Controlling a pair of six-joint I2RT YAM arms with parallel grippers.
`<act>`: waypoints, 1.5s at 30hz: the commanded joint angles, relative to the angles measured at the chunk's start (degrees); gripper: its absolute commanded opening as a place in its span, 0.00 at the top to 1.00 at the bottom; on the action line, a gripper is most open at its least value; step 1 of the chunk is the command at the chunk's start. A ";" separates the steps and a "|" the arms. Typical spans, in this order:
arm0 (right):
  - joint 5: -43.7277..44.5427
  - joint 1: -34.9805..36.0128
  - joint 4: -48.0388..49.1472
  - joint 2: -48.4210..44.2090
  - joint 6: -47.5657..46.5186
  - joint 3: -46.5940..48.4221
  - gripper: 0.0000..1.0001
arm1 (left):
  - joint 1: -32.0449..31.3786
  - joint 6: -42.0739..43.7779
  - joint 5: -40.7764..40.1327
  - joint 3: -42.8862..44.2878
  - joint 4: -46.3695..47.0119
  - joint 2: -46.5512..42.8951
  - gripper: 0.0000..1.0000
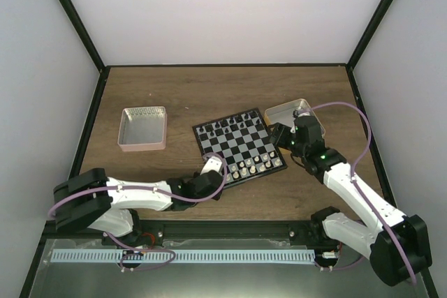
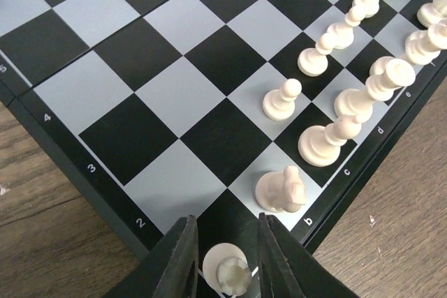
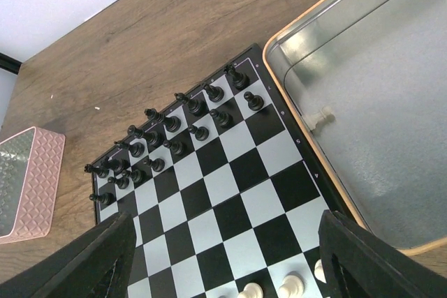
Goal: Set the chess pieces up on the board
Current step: Place the chess piece on the chessboard, then adjust the storage box at the center of the board.
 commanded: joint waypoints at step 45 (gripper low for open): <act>0.90 0.33 0.91 0.80 -0.65 -0.36 0.26 | 2.15 1.52 7.45 2.67 -3.58 1.15 0.85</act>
